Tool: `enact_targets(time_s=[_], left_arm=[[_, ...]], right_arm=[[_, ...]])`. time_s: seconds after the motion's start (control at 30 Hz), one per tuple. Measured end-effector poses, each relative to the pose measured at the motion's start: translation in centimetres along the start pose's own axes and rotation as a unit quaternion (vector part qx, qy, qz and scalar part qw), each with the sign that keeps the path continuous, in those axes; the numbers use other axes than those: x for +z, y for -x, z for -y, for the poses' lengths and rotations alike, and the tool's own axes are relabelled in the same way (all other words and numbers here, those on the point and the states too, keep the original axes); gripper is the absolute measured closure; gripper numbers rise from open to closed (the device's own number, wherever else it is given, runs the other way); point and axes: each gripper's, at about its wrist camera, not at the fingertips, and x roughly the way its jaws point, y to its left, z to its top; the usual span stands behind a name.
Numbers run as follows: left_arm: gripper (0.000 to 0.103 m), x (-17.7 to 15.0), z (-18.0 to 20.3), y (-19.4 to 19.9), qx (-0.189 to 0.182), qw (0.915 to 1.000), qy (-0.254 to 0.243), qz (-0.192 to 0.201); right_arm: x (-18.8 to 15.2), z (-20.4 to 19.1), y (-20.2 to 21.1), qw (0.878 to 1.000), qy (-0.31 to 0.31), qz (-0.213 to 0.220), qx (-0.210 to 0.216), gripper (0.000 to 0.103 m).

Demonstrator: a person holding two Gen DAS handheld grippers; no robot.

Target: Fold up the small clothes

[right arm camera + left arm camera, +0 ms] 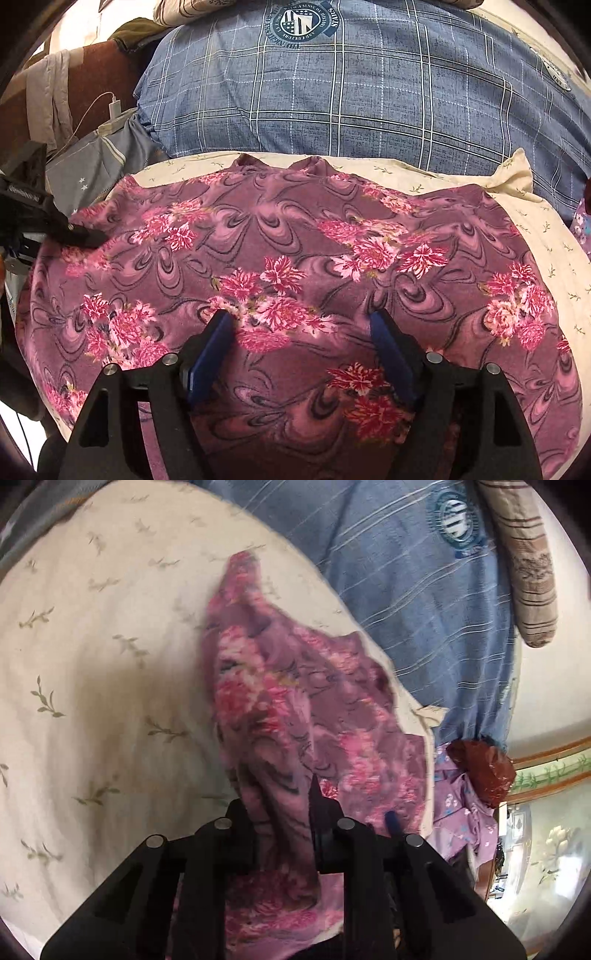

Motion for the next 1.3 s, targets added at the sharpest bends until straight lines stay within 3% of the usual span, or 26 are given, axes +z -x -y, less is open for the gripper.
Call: enact_targets(time_s=[0.17, 0.27, 0.43, 0.53, 0.63, 0.7, 0.8, 0.83, 0.87, 0.9, 1.0, 1.2, 1.3], left_arm=[[0.085, 0.1, 6.3, 1.0, -0.009, 0.9992, -0.038, 0.012], [0.085, 0.1, 11.4, -0.4, -0.005, 0.9971, -0.076, 0.006], [0.085, 0.0, 18.1, -7.4, 0.016, 0.9921, -0.116, -0.044], [0.081, -1.2, 21.4, -13.6, 0.058, 0.9838, -0.141, -0.095], [0.073, -2.7, 23.2, -17.1, 0.105, 0.973, -0.154, -0.136], [0.065, -3.4, 24.2, -16.7, 0.091, 0.9732, -0.156, -0.143], [0.063, -3.5, 25.7, -13.9, 0.05, 0.9735, -0.161, -0.155], [0.061, -3.2, 26.4, -12.3, 0.049, 0.9735, -0.172, -0.142], [0.051, -2.8, 27.1, -10.5, 0.054, 0.973, -0.19, -0.12], [0.038, -2.3, 27.6, -9.1, 0.067, 0.9713, -0.207, -0.096], [0.024, -0.7, 28.0, -6.9, 0.123, 0.9625, -0.237, -0.051], [0.024, 0.6, 27.8, -11.5, 0.162, 0.9606, -0.202, -0.103], [0.024, -0.2, 28.7, -15.3, 0.174, 0.9572, -0.202, -0.113]], right_arm=[[0.1, 0.8, 0.2, 1.0, -0.01, -0.001, 0.022, 0.025], [-0.1, 1.8, 1.0, 0.998, -0.029, -0.004, 0.052, 0.025], [-2.6, 5.0, 4.0, 0.992, -0.077, 0.0, 0.101, 0.025], [-4.2, 6.5, 4.9, 0.989, -0.086, 0.009, 0.118, 0.025], [-5.4, 7.0, 5.5, 0.989, -0.079, 0.017, 0.12, 0.025], [-5.8, 7.0, 5.9, 0.99, -0.072, 0.019, 0.123, 0.025], [-6.1, 7.6, 6.3, 0.987, -0.082, 0.013, 0.14, 0.025], [-6.1, 7.9, 6.5, 0.985, -0.088, 0.009, 0.146, 0.025], [-6.2, 8.2, 6.8, 0.983, -0.095, 0.004, 0.154, 0.025], [-6.3, 8.6, 7.3, 0.982, -0.105, 0.002, 0.16, 0.025], [-6.8, 10.3, 9.1, 0.976, -0.138, 0.003, 0.171, 0.025], [-5.9, 14.9, 12.1, 0.956, -0.231, 0.052, 0.175, 0.014], [-4.2, 14.9, 11.0, 0.955, -0.233, 0.042, 0.179, 0.014]])
